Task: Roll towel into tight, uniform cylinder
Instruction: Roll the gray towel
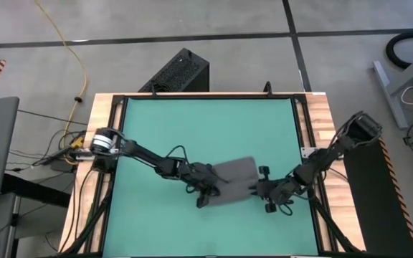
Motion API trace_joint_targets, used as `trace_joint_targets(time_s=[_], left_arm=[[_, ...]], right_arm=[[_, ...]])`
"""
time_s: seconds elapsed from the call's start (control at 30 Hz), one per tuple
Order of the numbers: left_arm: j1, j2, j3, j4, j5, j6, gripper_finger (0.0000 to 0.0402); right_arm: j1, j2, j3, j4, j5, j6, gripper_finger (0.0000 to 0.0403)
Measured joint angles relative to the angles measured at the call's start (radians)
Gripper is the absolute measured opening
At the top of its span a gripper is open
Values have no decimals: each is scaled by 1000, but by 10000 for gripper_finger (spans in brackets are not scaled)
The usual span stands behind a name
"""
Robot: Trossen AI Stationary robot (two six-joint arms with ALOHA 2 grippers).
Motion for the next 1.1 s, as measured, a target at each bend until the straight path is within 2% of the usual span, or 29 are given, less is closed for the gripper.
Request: trace_joint_targets(time_s=[0.07, 0.13, 0.3, 0.43, 0.53, 0.7, 0.9, 1.1], left_arm=[[0, -45, 0, -76, 0, 11, 68], [-2, -87, 0, -105, 9, 28, 96], [-70, -110, 2, -50, -9, 42, 167], [-157, -91, 2, -68, -171, 126, 205], [-201, -93, 2, -74, -342, 176, 213], [-250, -86, 4, -90, -510, 305, 214], [-258, -11, 2, -122, -533, 344, 214], [-238, 47, 4, -102, -616, 420, 214]], right_arm=[[-9, -23, -1, -4, -50, 44, 59], [-18, -46, -1, -11, -86, 73, 58], [-31, -86, -2, -19, -119, 138, 58], [-31, -98, -3, -21, -121, 164, 58], [-40, -98, -3, -18, -131, 194, 58], [-51, -98, -3, -14, -144, 245, 60], [-81, -99, -3, -9, -166, 275, 61], [-103, -99, -3, -2, -197, 293, 61]])
